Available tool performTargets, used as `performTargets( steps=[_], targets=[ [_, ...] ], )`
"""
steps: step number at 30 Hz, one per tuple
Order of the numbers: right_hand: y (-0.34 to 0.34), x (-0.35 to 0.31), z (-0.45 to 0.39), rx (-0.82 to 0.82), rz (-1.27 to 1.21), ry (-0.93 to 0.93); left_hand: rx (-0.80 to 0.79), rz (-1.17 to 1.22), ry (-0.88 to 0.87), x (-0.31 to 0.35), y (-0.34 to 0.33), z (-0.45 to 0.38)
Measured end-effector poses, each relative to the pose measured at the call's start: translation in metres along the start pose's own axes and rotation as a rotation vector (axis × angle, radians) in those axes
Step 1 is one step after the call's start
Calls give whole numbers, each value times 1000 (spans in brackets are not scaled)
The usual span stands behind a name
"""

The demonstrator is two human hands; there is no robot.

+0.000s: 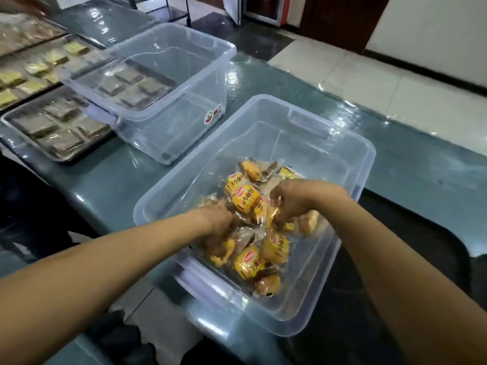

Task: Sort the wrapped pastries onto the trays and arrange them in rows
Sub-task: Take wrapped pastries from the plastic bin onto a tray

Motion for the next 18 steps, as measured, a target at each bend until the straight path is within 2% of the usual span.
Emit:
performTargets(
  steps=[4, 6, 9, 16, 18],
  targets=[
    [24, -18, -21, 221, 80, 70, 31, 96, -81, -20, 4, 8],
    [17, -36, -35, 191, 143, 125, 65, 124, -102, -29, 5, 11],
    [-4, -53, -49, 106, 80, 139, 89, 150, -111, -34, 7, 13],
    [-1, -27, -38, 208, -135, 84, 116, 205, -93, -33, 16, 7],
    [2, -23, -40, 184, -177, 44, 118, 228, -89, -35, 19, 5]
  ],
)
Point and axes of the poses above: each hand's wrist, its own z-axis away from the middle knuckle, its own y-axis out of the back of the hand, x = y × z, the point moved 1 cm from there along -z, towards the middle knuckle, and after that the axes turned 7 degrees about z, right-handed, at the moved point
